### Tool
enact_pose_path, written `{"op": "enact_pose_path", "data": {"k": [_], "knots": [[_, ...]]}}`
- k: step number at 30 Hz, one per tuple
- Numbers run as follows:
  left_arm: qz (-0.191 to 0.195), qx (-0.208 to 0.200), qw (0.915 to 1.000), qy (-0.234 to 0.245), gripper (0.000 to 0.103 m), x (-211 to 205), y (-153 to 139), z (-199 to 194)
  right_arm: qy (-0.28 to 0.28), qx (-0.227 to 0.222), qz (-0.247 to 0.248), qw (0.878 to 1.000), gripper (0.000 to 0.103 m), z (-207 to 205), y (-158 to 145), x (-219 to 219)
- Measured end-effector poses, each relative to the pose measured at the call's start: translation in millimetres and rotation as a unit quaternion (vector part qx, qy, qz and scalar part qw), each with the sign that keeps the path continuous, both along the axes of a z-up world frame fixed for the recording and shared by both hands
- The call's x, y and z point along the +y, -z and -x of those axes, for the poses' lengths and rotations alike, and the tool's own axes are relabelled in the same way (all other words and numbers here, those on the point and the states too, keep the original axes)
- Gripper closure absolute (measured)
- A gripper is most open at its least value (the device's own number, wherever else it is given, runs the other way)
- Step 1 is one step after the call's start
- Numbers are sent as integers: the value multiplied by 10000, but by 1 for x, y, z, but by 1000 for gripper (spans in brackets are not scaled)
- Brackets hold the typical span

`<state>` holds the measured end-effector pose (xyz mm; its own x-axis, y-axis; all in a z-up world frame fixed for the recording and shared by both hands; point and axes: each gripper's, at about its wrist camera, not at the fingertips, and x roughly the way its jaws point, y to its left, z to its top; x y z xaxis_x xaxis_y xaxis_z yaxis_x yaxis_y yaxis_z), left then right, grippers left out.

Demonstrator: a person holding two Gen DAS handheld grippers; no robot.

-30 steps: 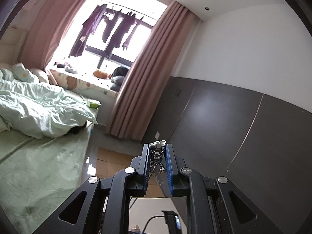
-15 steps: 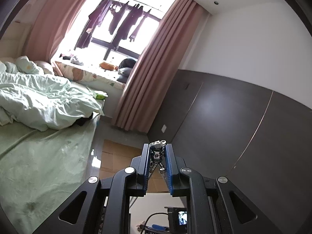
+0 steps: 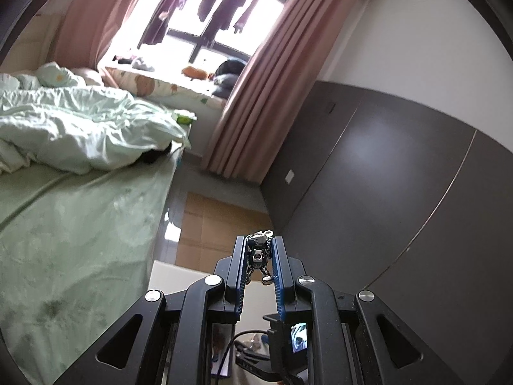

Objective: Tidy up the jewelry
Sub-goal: 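Grasp the butterfly brooch with the right gripper and drop it into the box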

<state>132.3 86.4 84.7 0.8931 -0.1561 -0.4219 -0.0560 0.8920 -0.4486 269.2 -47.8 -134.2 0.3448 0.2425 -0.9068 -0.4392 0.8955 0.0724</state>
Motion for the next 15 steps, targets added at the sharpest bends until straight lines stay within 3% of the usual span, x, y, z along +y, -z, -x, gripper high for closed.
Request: {"op": "enact_pose_path", "data": {"k": [1,3,4,8,15], "knots": [[-6,52,10000,6,87,0,3,-1,-44,-57,78,9999,45,1,0,2],[-9,139,9999,19,87,0,9,-4,-94,-196,285,9994,60,3,0,6],[-2,200,9998,35,87,0,13,-7,-101,-220,319,9992,62,3,0,6],[-11,403,9992,76,87,-3,26,-15,-151,-114,172,9997,62,2,-2,2],[-96,855,9962,97,87,-7,53,-30,25,189,-546,9983,62,-3,-14,-14]]}}
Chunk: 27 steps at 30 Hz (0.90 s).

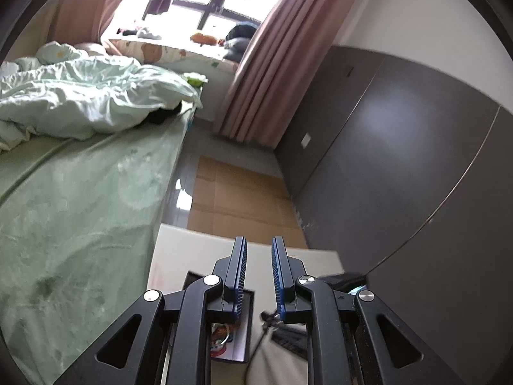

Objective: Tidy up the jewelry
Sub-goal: 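Grasp the butterfly brooch with the right gripper and drop it into the box, then grasp the small silver ring with the left gripper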

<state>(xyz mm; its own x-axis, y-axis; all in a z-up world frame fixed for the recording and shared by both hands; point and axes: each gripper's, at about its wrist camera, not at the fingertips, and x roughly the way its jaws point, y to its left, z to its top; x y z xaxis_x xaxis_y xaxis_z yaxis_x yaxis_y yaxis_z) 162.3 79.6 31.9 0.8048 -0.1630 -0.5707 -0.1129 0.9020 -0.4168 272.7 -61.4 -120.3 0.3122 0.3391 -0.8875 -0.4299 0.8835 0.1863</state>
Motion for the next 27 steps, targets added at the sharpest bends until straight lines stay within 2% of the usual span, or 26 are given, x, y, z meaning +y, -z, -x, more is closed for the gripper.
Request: {"op": "enact_pose_path", "data": {"k": [6,7,9,10,11,12,15,18,21,27], "knots": [[-164,517,9985,20,85,-5,24,-11,117,111,-484,9987,62,-2,-13,-11],[-184,639,9978,27,82,-6,29,-12,131,117,-538,9984,62,-2,-14,-12],[-199,744,9970,20,61,-6,35,-13,163,115,-666,9976,62,-1,-19,-13],[-223,763,9968,-14,42,-6,39,-12,176,107,-769,9968,62,-1,-23,-15],[-244,750,9969,-45,28,-5,40,-11,187,99,-882,9959,62,0,-27,-15],[-303,706,9970,-123,25,-4,41,-7,195,94,-977,9950,62,0,-29,-15],[-353,732,9963,-265,23,1,48,-2,182,65,-1340,9908,62,2,-39,-12],[-158,837,9957,-362,23,11,57,-3,113,89,-1654,9861,62,6,-45,-4],[7,817,9953,-517,23,24,61,-1,13,174,-1851,9826,62,9,-45,7],[56,934,9935,-644,23,35,67,-3,-103,431,-2413,9695,62,11,-41,24]]}}
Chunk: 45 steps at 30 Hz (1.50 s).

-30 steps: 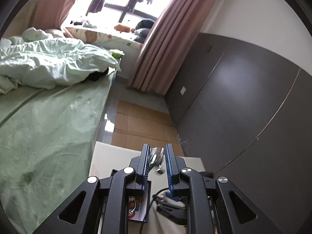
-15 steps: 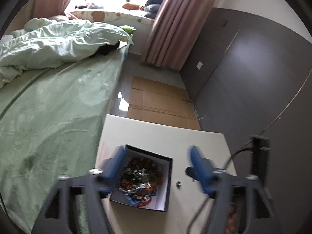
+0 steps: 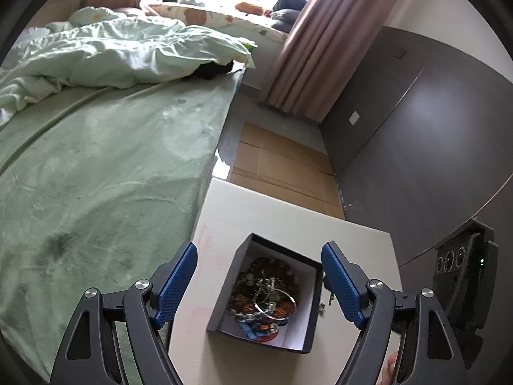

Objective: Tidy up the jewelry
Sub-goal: 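Grasp the small silver ring with the left gripper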

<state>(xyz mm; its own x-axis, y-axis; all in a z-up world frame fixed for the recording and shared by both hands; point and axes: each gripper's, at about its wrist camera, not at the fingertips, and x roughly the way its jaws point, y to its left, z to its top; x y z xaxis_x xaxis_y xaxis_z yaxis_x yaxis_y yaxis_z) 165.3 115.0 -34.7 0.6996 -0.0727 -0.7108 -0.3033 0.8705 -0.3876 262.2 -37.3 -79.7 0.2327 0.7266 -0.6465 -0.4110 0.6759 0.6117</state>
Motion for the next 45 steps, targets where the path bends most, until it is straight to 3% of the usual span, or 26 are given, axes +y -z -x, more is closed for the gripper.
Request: {"op": "enact_pose_path", "data": {"k": [2,3,5,12,17,26,34,45], "knots": [[18,39,10000,-12,23,2,3,0,1,169,-181,9997,59,-2,2,2],[12,58,10000,-18,23,2,4,-1,22,240,-202,9995,48,-3,4,1],[3,79,10000,-4,23,2,6,-2,179,273,-167,9993,39,-6,4,-6],[-147,-8,9984,549,24,-32,2,-11,584,156,167,9980,39,-8,-3,-44],[-317,142,9932,1110,45,-73,5,-21,873,215,440,9950,39,-6,-3,-76],[-596,664,9806,1747,57,-129,29,-36,1401,366,666,9872,39,-5,-2,-133],[-910,1231,9719,1791,72,-156,61,-56,1785,367,692,9808,39,-4,-7,-176],[-1547,1657,9600,1646,77,-176,89,-70,2220,398,462,9731,39,-2,-12,-221]]}}
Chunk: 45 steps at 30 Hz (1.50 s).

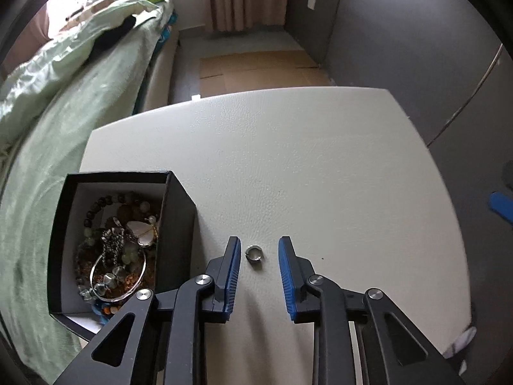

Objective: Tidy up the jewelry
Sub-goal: 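Grasp the small silver ring with the left gripper, then drop the silver ring into the box with the left gripper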

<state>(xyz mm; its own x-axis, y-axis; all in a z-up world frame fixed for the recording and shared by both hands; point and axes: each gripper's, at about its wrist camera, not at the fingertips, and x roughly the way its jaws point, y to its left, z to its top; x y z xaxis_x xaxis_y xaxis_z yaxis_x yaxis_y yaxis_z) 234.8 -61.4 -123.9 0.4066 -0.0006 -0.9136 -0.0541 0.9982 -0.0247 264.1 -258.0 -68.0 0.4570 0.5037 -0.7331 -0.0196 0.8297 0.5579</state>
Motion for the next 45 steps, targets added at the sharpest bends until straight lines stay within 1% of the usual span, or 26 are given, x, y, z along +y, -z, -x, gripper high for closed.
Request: {"op": "enact_pose_path", "data": {"k": [7,11,15,18,19,21,22,23,27,30,33,35,38,43,45], "knots": [[-275,159,9995,90,78,-14,13,0,48,-28,-49,10000,39,-1,-2,-7],[-418,177,9989,-141,78,-8,16,-3,62,-24,-55,10000,39,-1,-2,-7],[-368,137,9990,-222,78,-7,17,-5,73,-19,-95,9999,39,-2,-2,-7],[-245,86,9992,-312,78,-3,18,-8,63,-15,-106,9999,39,-3,-2,-5],[-145,86,9993,-342,81,-4,18,-6,52,-10,-106,9999,39,-3,-1,-4],[-43,89,9992,-382,83,-2,18,-6,25,-2,-98,9999,39,-3,0,-3],[-22,103,9992,-392,89,-1,18,-6,5,2,-92,10000,39,-2,0,-2],[13,112,9991,-404,91,0,17,-6,-10,1,-83,10000,39,-2,-1,-1],[171,112,9991,-380,91,4,15,-5,-12,-11,-48,10000,39,-1,-2,-1],[277,-24,9991,-305,91,4,3,-1,-12,-4,-26,10000,39,-2,-1,1],[421,-237,9984,-283,91,8,-15,5,-46,4,14,10000,39,-2,-1,6],[514,-427,9973,-308,91,16,-31,11,-101,5,60,9999,39,-3,-1,11],[579,-625,9956,-390,91,30,-46,19,-194,10,130,9997,39,-3,0,20],[686,-881,9921,-571,91,57,-61,27,-311,3,231,9993,39,-3,1,34],[642,-960,9913,-625,91,66,-63,27,-340,12,260,9991,39,-4,2,38]]}}
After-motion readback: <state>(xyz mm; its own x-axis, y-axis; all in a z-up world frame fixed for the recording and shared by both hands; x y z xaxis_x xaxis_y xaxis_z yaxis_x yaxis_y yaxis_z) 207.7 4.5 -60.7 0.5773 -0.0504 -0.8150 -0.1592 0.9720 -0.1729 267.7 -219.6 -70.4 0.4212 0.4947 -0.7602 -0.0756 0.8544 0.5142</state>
